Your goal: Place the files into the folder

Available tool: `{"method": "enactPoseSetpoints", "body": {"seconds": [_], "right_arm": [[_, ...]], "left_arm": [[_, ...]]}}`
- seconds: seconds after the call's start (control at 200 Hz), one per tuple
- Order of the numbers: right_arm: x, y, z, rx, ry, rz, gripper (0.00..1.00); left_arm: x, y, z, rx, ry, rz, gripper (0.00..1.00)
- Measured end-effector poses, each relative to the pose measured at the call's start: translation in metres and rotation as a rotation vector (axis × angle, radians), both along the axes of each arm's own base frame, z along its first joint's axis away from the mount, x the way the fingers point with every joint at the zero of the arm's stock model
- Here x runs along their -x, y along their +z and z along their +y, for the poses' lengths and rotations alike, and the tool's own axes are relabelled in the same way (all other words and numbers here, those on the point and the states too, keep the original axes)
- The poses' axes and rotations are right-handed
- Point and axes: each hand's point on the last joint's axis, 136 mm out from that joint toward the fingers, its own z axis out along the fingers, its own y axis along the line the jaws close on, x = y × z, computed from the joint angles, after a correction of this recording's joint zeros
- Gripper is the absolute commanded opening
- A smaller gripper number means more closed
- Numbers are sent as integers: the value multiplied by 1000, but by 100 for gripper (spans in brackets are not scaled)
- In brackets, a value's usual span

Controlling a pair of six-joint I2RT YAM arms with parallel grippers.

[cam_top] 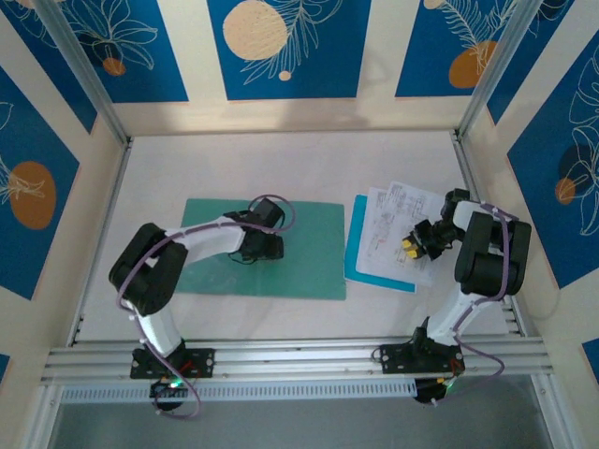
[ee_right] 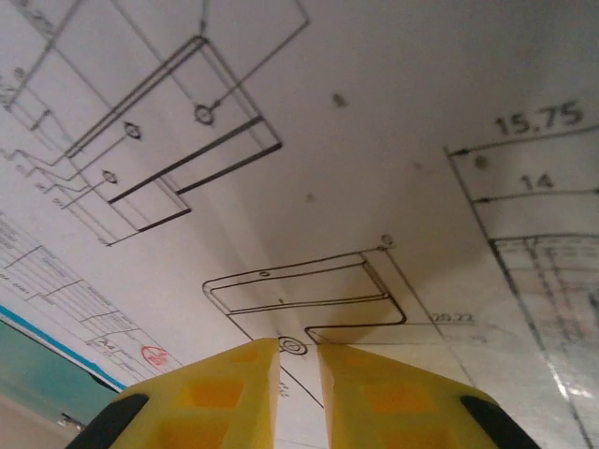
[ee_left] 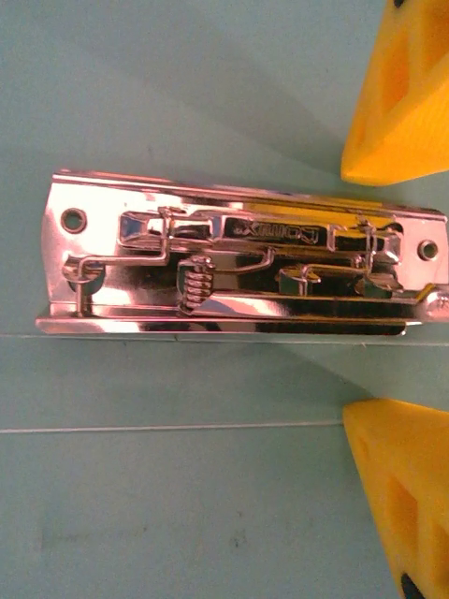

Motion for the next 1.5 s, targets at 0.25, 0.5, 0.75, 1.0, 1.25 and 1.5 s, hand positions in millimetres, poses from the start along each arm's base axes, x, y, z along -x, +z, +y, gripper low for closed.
{"method": "enactPoseSetpoints", "body": {"seconds": [0.25, 0.5, 0.75, 1.0, 1.25, 1.5], "right_arm": [[0, 0, 7, 28, 43, 14, 20], [-1, -1, 33, 43, 133, 22, 19], [3, -1, 19, 33, 93, 39, 16], [7, -1, 12, 46, 82, 50, 15], [10, -1, 10, 56, 80, 65, 15], [10, -1, 12, 58, 84, 65, 15]], "left_arm": [[-3, -4, -15, -154, -59, -23, 51], [-6, -3, -19, -164, -48, -27, 48], [-10, -2, -7, -171, -21, -38, 45], [-14, -2, 12, -202, -8, -44, 43], [-20, 0, 31, -246, 7, -39, 44], [-8, 22, 19, -260, -64, -46, 56]]}}
